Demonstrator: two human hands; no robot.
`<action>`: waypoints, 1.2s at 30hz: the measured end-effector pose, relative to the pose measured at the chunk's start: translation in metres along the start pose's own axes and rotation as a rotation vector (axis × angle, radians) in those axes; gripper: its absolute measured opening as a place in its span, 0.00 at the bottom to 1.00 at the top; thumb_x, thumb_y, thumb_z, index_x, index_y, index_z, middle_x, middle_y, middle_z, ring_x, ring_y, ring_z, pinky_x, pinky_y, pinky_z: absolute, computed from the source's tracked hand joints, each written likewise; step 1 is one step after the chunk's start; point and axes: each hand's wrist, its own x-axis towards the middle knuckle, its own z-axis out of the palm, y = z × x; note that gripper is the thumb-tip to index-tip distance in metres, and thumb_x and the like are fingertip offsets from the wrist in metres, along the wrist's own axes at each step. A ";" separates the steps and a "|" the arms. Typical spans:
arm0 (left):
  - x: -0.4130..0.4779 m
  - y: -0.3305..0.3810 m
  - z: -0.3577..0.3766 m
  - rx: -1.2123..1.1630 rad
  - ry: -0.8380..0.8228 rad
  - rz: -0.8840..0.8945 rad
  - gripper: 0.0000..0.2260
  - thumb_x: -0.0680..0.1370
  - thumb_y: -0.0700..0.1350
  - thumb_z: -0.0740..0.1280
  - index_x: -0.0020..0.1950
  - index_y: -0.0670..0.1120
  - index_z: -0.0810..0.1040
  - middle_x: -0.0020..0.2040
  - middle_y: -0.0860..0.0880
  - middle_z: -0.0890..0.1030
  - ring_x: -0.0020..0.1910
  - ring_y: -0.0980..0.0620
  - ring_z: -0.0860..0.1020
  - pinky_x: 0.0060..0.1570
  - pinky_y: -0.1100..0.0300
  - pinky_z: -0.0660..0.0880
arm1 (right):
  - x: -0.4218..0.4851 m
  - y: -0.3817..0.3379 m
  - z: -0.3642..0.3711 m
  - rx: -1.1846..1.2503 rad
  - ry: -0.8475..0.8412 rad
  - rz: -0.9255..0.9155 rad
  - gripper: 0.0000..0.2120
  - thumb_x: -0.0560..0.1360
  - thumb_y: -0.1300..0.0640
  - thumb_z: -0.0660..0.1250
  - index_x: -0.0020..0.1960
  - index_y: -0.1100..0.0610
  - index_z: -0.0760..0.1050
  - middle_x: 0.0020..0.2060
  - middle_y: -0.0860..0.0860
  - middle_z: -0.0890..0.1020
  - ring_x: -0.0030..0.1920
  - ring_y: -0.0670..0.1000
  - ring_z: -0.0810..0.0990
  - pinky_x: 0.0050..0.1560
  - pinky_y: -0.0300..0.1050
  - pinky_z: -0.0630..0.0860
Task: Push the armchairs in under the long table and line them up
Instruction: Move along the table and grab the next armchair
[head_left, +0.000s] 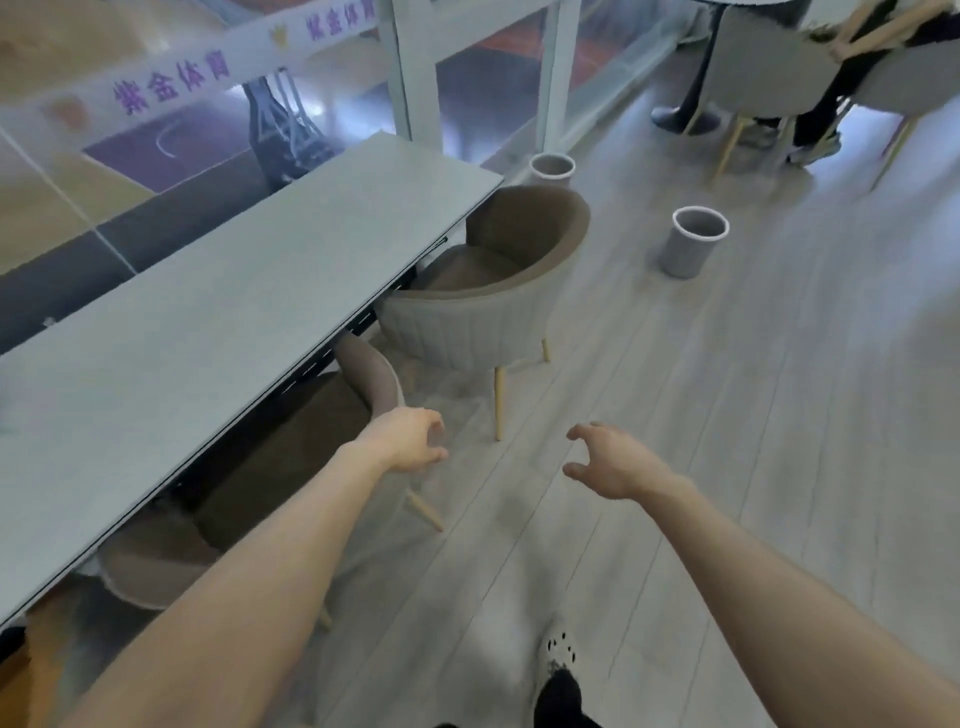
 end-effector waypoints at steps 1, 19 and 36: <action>0.020 0.008 -0.008 -0.001 -0.008 -0.020 0.21 0.80 0.60 0.72 0.70 0.53 0.78 0.65 0.50 0.82 0.63 0.46 0.80 0.63 0.47 0.78 | 0.024 0.010 -0.018 -0.017 -0.015 -0.017 0.30 0.82 0.43 0.68 0.80 0.54 0.68 0.76 0.54 0.74 0.73 0.59 0.75 0.70 0.53 0.74; 0.364 0.082 -0.093 -0.206 0.122 -0.298 0.38 0.72 0.65 0.77 0.78 0.55 0.69 0.70 0.49 0.75 0.71 0.44 0.74 0.68 0.44 0.75 | 0.418 0.119 -0.253 -0.274 -0.030 -0.366 0.33 0.78 0.57 0.75 0.81 0.57 0.68 0.79 0.56 0.70 0.79 0.59 0.68 0.77 0.55 0.70; 0.516 0.161 -0.051 -0.140 0.184 -0.700 0.37 0.64 0.63 0.79 0.71 0.59 0.75 0.60 0.53 0.83 0.62 0.47 0.80 0.72 0.48 0.65 | 0.672 0.167 -0.280 -0.737 -0.098 -0.975 0.44 0.67 0.33 0.78 0.78 0.50 0.71 0.71 0.51 0.77 0.79 0.58 0.66 0.84 0.62 0.47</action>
